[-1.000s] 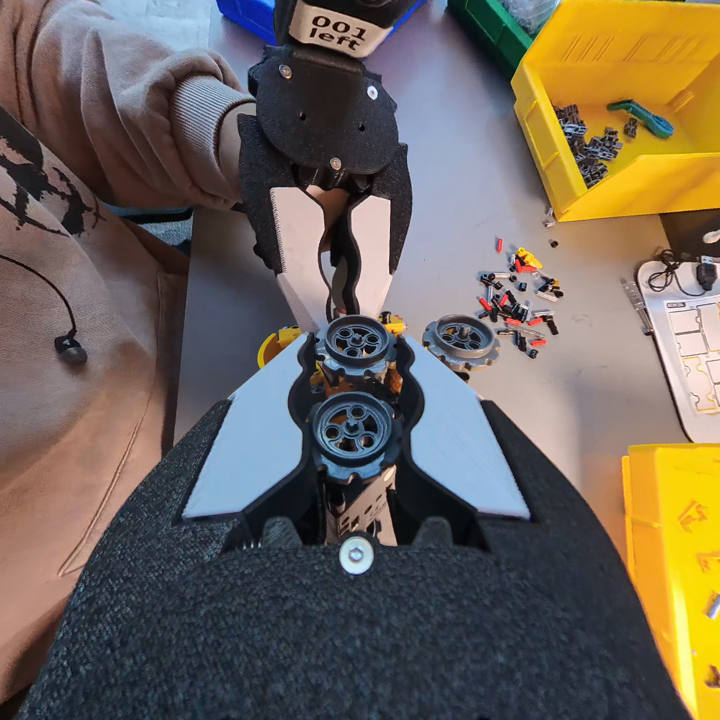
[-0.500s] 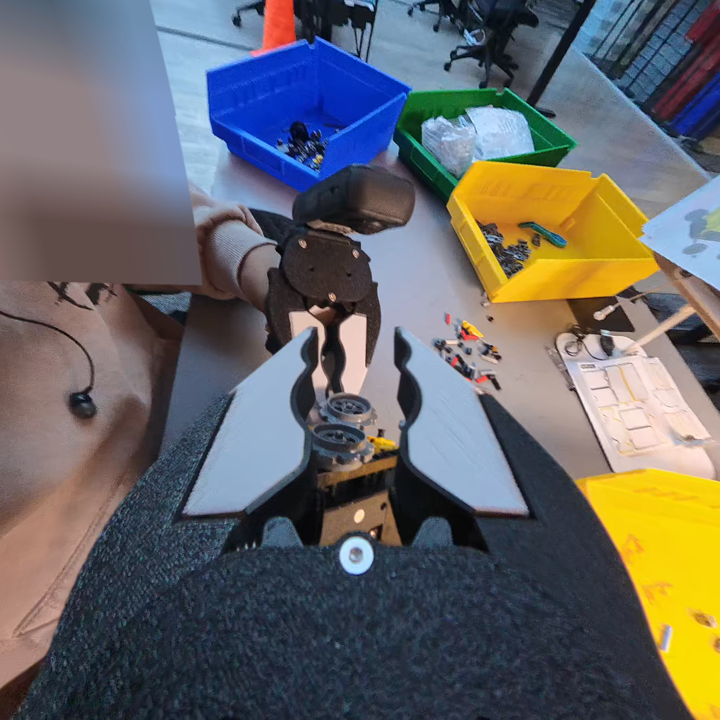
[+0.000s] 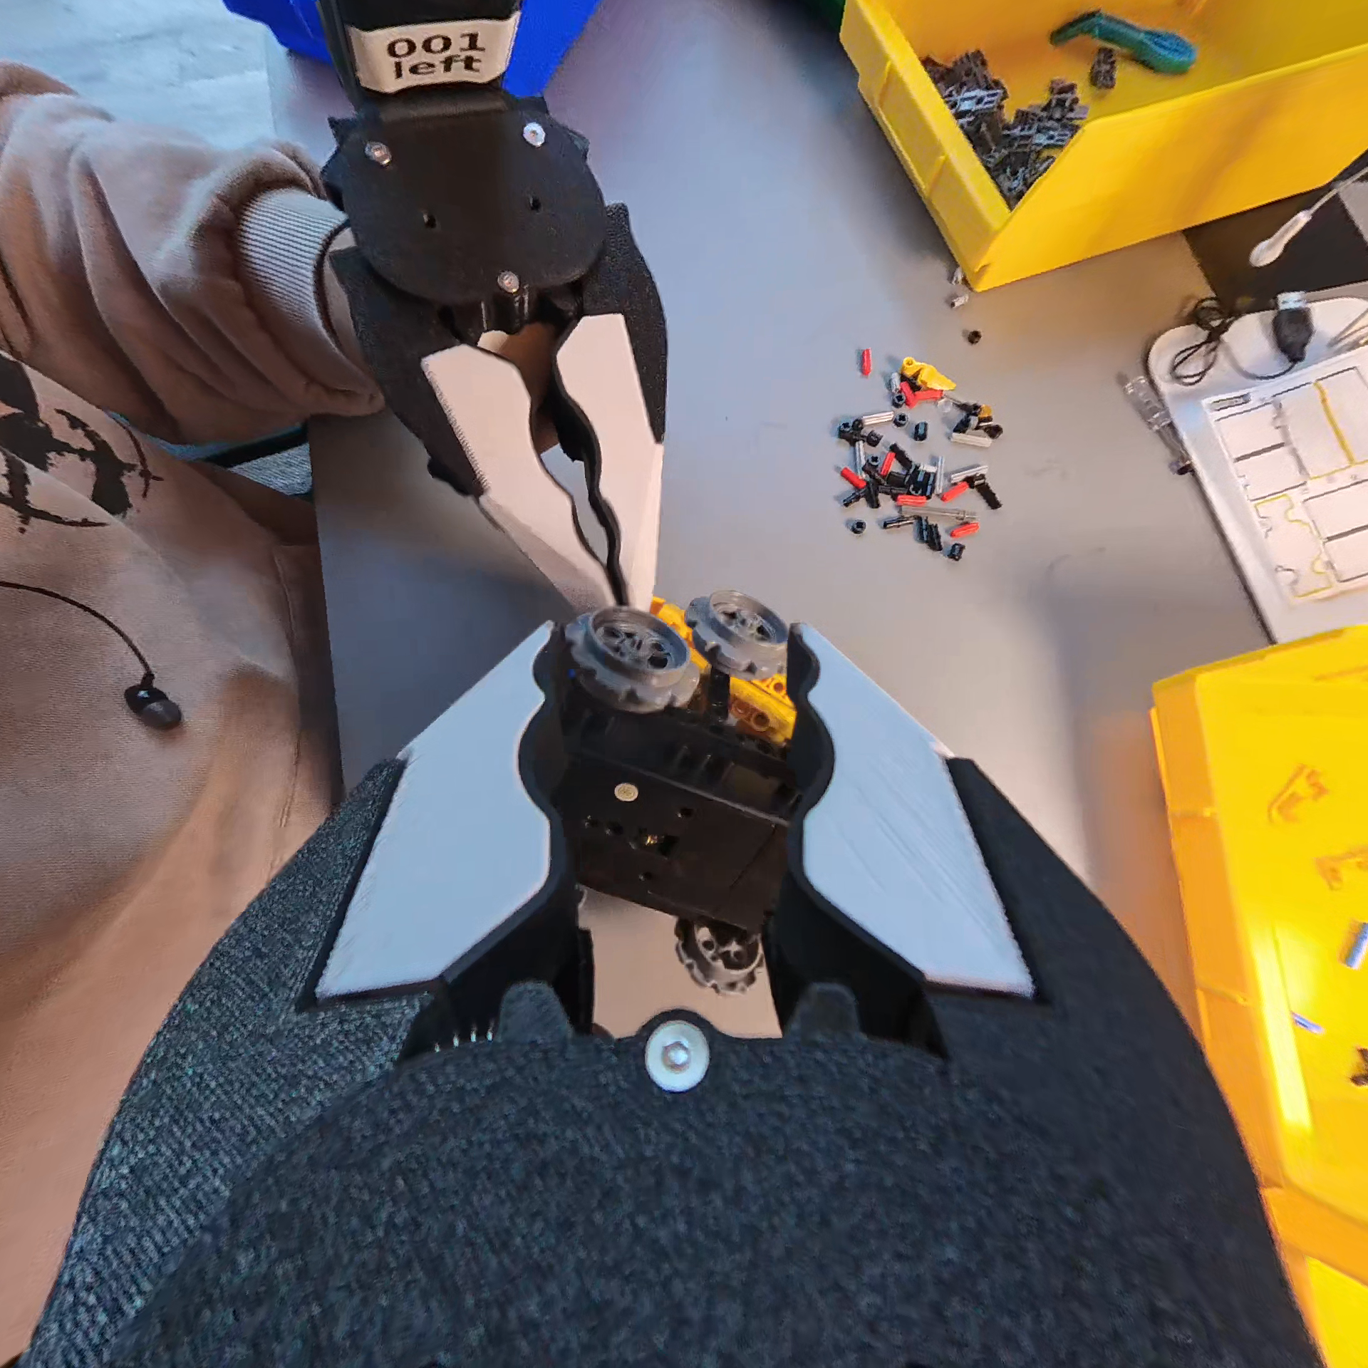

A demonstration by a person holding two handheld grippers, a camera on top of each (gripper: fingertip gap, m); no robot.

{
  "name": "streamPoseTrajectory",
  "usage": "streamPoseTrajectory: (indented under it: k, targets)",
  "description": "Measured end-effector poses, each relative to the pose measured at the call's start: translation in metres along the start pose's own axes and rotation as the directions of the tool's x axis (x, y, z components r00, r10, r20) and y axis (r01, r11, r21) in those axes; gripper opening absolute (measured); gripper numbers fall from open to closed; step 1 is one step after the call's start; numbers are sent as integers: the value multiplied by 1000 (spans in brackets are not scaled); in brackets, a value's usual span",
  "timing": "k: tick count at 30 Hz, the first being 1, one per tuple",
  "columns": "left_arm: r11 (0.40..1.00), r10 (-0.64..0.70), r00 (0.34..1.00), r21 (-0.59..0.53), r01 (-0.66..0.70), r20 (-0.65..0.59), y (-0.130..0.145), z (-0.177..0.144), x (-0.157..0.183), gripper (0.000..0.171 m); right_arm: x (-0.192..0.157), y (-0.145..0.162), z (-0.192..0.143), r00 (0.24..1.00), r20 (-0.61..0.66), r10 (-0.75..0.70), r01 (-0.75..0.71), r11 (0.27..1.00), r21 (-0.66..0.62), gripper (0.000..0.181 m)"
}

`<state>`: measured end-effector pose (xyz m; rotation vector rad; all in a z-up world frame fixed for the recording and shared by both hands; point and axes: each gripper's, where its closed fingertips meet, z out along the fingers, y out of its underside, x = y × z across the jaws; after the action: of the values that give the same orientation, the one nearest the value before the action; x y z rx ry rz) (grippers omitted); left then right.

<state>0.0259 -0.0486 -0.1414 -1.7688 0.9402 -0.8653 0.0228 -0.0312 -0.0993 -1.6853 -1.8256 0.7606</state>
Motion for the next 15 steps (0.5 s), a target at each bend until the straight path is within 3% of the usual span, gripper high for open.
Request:
streamPoseTrajectory:
  k: [4, 7, 12, 15]
  targets:
    - [1000, -17, 998, -2, 17, 68, 2, -14, -24, 4, -4, 8, -9, 998, 49, 29, -28, 1000, -8, 56]
    - [995, -20, 1000, -95, 21, 13, 13, -16, -33, 33, -5, 20, -4, 998, 41, 53, -53, 999, -6, 59]
    - [989, 2, 980, -146, -31, -200, 12, -14, -15, 28, -3, 50, 25, 995, -86, -50, 41, 994, -100, 82]
    - [975, 97, 956, -166, -147, -276, 15, -24, -7, 23, 0, 52, 27, 977, -154, -145, 130, 986, -103, 73]
